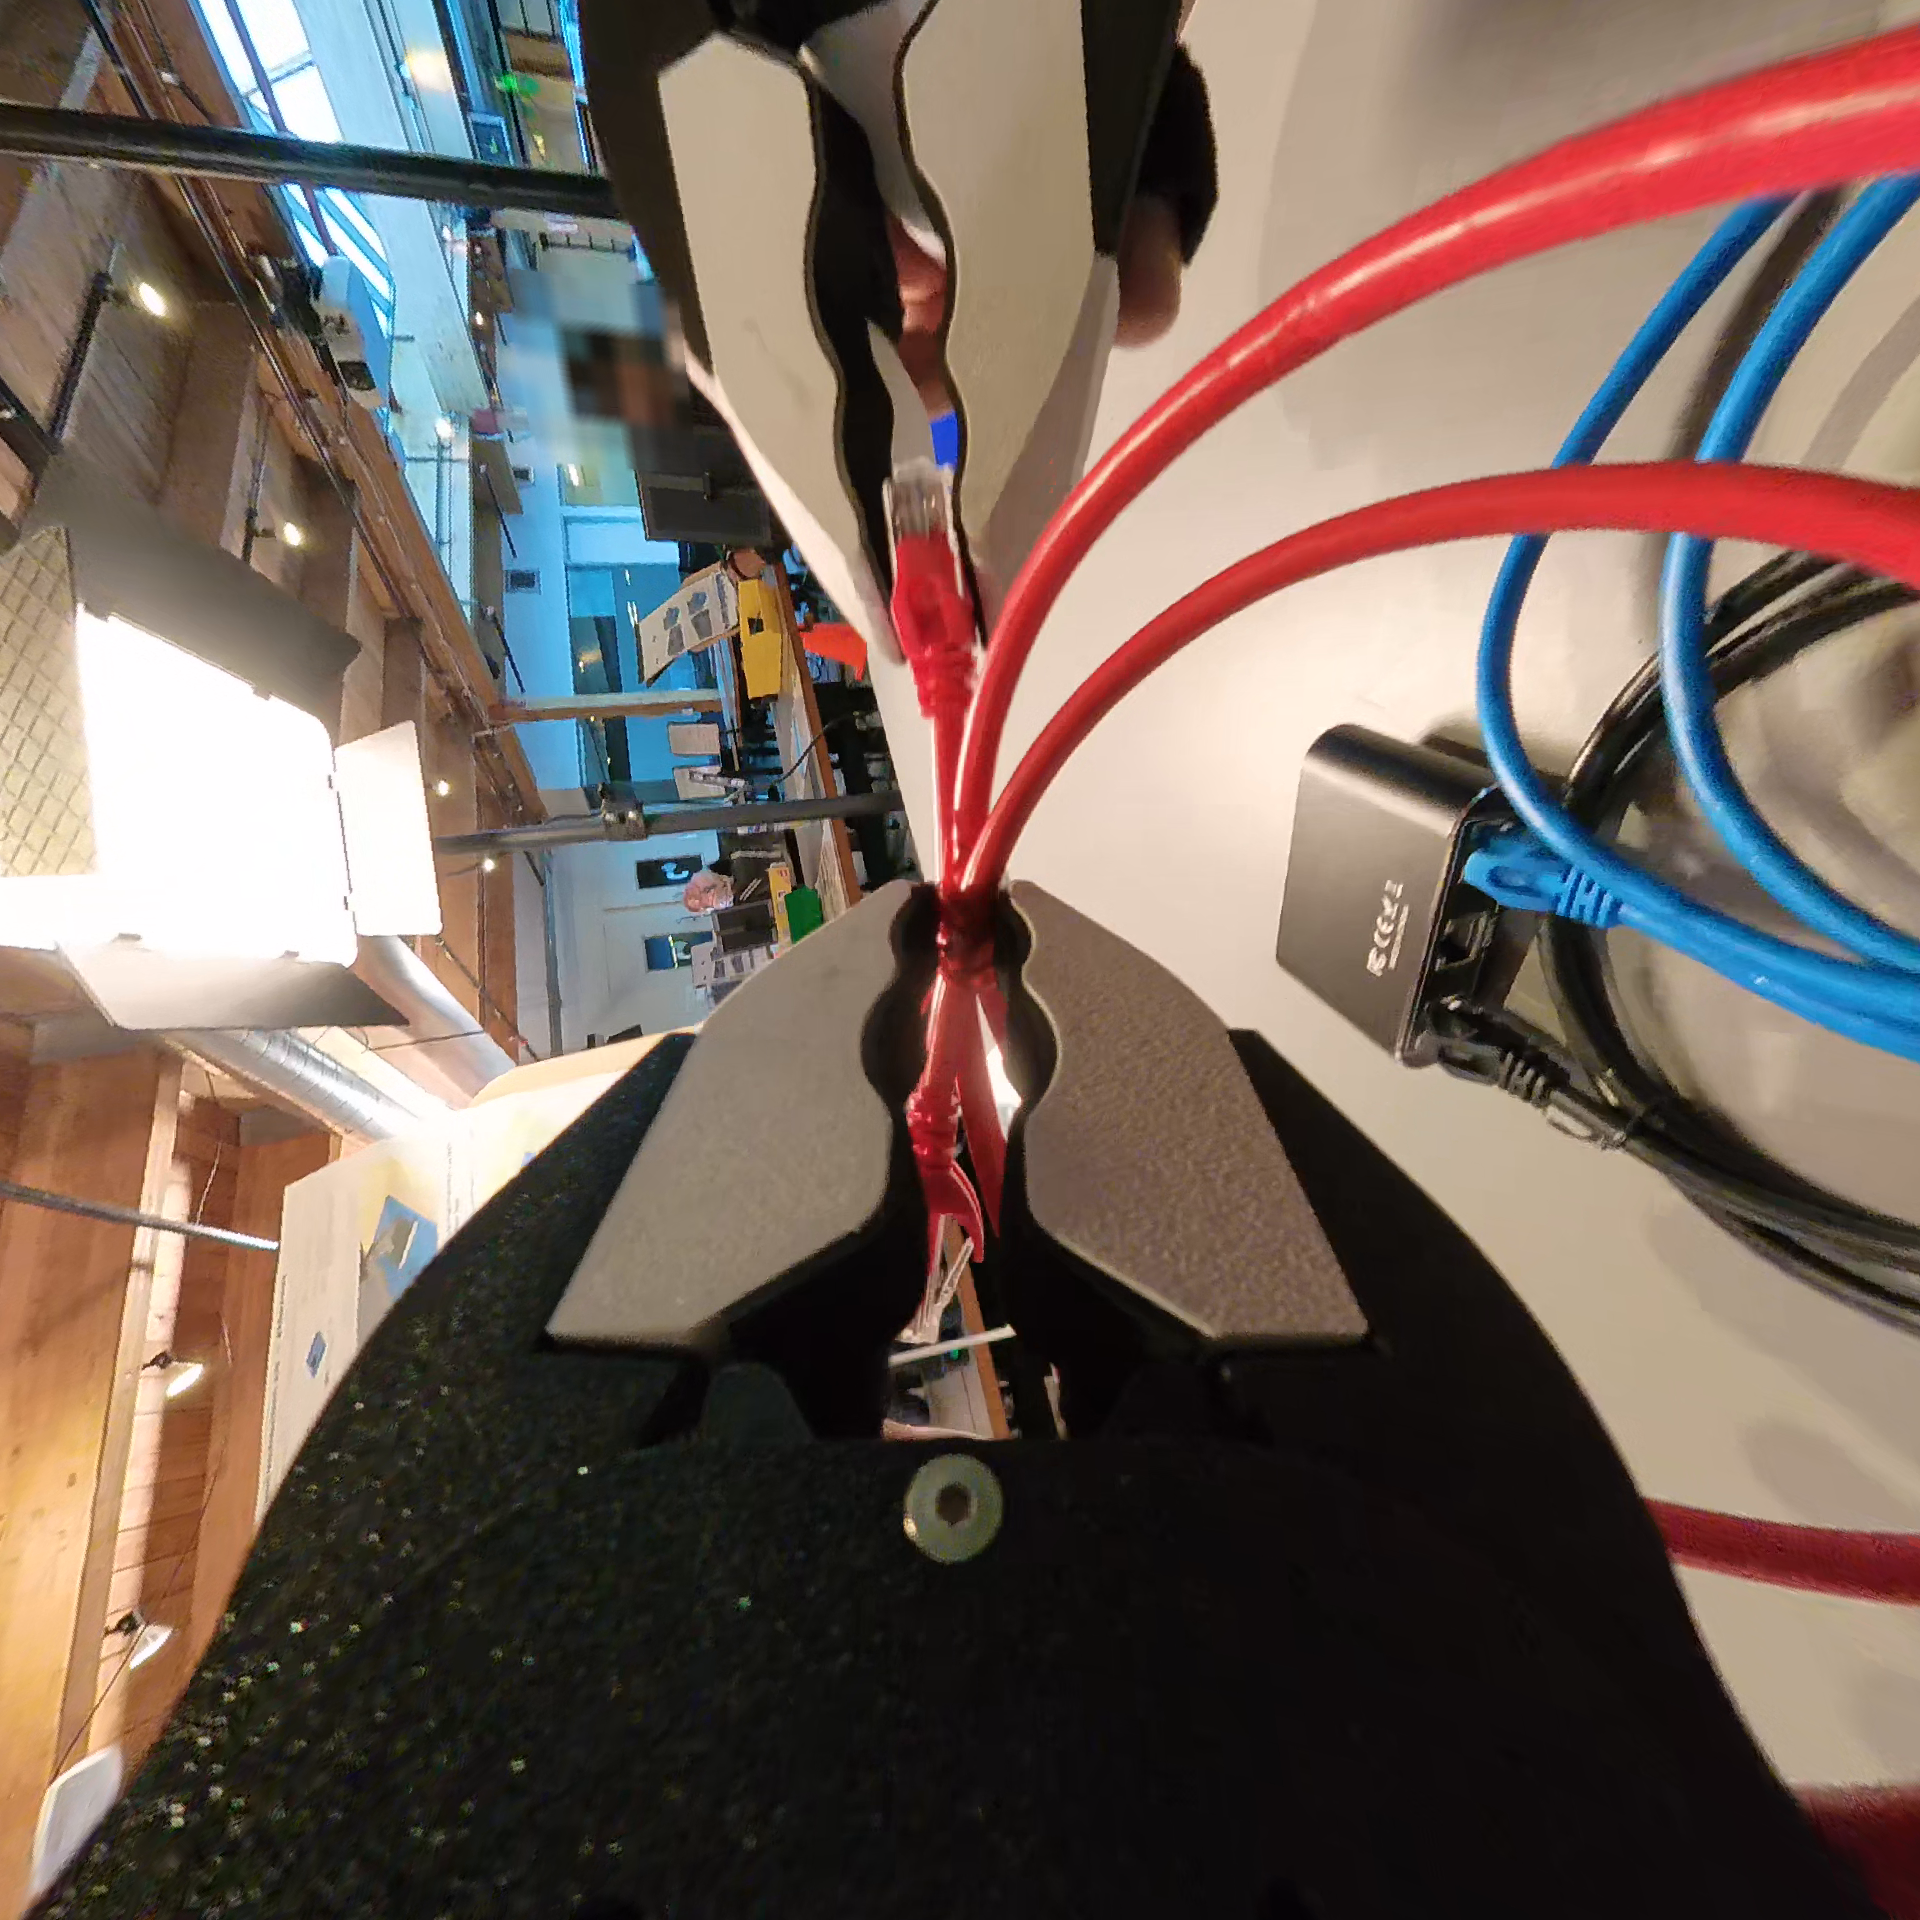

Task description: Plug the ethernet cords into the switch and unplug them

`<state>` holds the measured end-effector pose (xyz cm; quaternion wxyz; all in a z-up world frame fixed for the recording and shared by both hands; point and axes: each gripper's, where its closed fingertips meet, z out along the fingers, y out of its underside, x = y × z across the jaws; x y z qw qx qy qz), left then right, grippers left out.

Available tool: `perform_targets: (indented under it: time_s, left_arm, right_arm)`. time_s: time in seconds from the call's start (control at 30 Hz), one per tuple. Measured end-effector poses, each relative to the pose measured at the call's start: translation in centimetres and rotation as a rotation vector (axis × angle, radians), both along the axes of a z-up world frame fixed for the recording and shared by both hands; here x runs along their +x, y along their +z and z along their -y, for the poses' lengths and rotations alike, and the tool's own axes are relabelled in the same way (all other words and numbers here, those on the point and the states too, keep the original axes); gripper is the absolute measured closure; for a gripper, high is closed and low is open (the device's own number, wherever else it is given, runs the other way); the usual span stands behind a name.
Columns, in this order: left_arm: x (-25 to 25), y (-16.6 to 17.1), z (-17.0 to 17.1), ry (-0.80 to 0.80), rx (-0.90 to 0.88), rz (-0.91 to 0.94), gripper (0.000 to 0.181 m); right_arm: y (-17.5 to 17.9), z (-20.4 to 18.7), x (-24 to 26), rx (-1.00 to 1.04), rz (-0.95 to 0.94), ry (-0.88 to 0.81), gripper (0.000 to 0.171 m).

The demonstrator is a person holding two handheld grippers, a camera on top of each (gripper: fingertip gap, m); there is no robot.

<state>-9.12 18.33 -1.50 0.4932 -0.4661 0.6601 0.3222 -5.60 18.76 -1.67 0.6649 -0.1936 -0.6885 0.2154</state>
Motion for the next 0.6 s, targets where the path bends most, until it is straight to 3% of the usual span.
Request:
perform_targets:
  time_s: [0.6]
  left_arm:
    - [-5.6, 1.8, 0.1, 0.091, 0.007, 0.044, 0.172]
  right_arm:
    - [0.7, -1.4, 0.5, 0.033, -0.024, -0.047, 0.158]
